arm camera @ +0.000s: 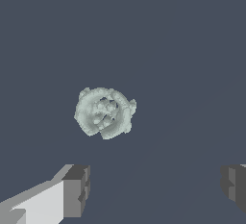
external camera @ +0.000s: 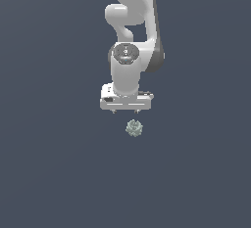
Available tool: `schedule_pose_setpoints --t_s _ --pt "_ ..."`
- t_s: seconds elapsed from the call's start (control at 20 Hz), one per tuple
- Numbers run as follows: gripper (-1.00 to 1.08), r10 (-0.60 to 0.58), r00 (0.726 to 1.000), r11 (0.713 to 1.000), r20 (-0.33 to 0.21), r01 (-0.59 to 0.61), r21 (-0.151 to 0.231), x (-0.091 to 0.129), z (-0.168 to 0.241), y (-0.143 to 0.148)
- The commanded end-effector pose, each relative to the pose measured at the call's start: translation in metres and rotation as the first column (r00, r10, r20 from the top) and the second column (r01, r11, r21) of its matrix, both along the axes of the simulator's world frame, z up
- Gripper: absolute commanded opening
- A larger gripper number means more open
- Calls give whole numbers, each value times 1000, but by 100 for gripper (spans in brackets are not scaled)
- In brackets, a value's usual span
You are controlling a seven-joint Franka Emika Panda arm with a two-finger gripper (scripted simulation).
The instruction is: Pick up the object and move it to a goal position.
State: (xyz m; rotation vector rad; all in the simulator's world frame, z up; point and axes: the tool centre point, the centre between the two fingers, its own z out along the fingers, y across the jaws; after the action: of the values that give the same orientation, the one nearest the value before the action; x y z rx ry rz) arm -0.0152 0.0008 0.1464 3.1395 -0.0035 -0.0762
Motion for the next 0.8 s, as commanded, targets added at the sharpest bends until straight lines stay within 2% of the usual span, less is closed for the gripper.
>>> schedule_pose_setpoints --t_s 0.0,0.45,0.75 --pt "100 0 1000 1000 0 0 0 0 0 0" --pt "100 71 997 997 -38 -71 3 -9 -9 18" --pt "100 72 997 997 -38 -72 3 -9 -9 18"
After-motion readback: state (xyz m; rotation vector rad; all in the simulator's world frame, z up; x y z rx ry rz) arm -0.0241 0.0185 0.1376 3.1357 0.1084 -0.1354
